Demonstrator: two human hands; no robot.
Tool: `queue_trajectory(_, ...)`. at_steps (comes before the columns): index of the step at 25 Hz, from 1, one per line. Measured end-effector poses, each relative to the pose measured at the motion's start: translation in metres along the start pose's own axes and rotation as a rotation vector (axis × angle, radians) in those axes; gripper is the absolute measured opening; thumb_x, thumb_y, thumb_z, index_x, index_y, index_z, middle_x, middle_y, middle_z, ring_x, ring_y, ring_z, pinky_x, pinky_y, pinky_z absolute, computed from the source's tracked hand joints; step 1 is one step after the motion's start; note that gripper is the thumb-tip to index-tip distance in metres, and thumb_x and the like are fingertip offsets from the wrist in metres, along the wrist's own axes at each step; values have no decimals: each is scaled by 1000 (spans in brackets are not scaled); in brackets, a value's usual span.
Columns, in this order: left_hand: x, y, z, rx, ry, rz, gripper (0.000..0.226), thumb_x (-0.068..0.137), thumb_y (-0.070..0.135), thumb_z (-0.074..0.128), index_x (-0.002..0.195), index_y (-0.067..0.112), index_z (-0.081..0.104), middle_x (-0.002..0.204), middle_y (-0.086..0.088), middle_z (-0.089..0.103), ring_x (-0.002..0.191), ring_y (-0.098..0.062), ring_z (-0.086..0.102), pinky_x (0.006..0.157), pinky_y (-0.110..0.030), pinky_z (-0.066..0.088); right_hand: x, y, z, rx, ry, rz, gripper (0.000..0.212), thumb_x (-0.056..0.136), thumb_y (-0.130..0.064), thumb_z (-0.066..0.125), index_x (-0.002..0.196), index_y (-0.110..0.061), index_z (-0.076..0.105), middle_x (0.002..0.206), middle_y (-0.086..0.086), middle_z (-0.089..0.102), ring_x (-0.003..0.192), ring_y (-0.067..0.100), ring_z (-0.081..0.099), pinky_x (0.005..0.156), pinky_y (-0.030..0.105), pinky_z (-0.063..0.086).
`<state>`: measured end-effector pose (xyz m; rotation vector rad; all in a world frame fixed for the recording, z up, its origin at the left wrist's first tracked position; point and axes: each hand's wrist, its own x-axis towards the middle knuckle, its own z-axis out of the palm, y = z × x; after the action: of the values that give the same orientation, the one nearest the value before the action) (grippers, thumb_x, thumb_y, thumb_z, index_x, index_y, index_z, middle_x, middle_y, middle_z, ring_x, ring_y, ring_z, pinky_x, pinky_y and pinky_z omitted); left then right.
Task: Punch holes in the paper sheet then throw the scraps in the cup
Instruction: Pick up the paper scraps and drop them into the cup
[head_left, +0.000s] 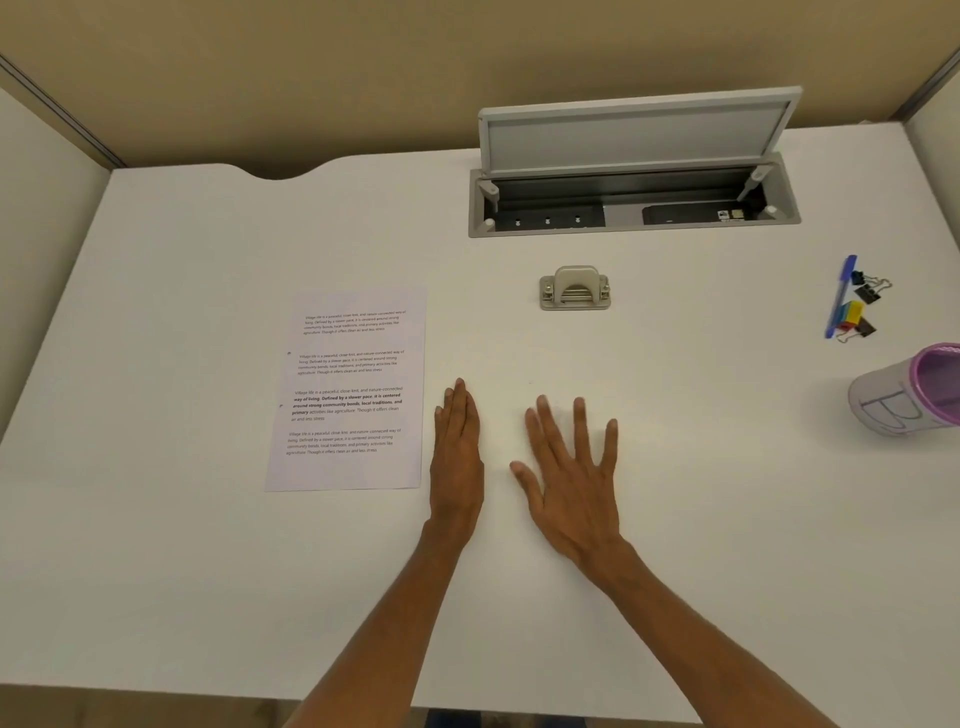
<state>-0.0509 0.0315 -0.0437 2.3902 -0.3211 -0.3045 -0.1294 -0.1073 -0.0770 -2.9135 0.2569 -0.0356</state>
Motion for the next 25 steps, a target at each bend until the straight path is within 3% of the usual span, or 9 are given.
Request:
queue_trajectory(3,0,2,2,-5,19,2,88,77,-35,23,156,1,12,167,-8,5,156,-21,0,128,-36,0,-19,15,6,-46,-26,-164,65,102,-61,24,160,-33,14,170,0,6,156,33,1,118,69,11)
queue_trajectory(8,0,-2,11,57,69,-7,96,72,-37,25,158,5,12,166,2,2,153,-10,-7,127,-34,1,3,37,-2,-79,-52,-87,61,102,-61,21,158,-40,14,170,1,6,156,35,0,118,69,8)
queue_trajectory(13,2,-6,16,76,81,-12,92,78,-33,26,159,9,10,165,9,-2,148,2,-16,125,-31,-2,17,24,-7,-25,-13,67,67,102,-61,22,161,-30,10,170,1,2,156,33,-4,120,66,3)
queue_trajectory(14,1,-6,18,41,59,-49,83,88,-26,27,159,13,9,164,13,-2,146,9,-18,125,-28,-3,23,11,-7,-3,-7,64,68,103,-58,21,161,-25,11,170,1,3,156,32,-4,121,65,3)
queue_trajectory(16,1,-2,16,-118,19,-154,57,109,12,26,160,31,9,162,27,0,141,20,-15,121,-22,-3,42,-17,-6,18,-19,24,66,106,-53,20,161,-16,13,170,2,4,156,29,-3,121,64,6)
queue_trajectory(17,2,-1,16,-165,5,-184,51,110,30,23,159,38,9,162,31,2,141,20,-11,119,-20,-3,53,-29,-6,9,-32,18,66,106,-51,19,160,-13,12,170,3,5,156,29,-4,121,64,6)
queue_trajectory(19,2,1,15,-219,-2,-190,51,109,43,20,158,41,8,162,31,2,145,13,-8,117,-20,-3,69,-40,-7,-18,-66,90,69,106,-52,16,160,-9,8,170,6,2,156,29,-8,121,63,0)
queue_trajectory(23,4,-1,19,-250,3,-213,52,109,38,20,159,37,4,160,33,-3,145,13,-10,119,-20,-5,57,-33,-5,-19,-76,308,74,104,-56,15,160,-7,6,169,10,-1,155,32,-9,120,65,-4)
queue_trajectory(25,3,-6,20,-141,36,-152,58,109,11,27,160,27,4,163,24,-4,146,11,-14,123,-26,-4,42,-28,-8,4,-87,336,75,104,-56,16,160,-7,6,169,9,-1,155,32,-10,120,66,-4)
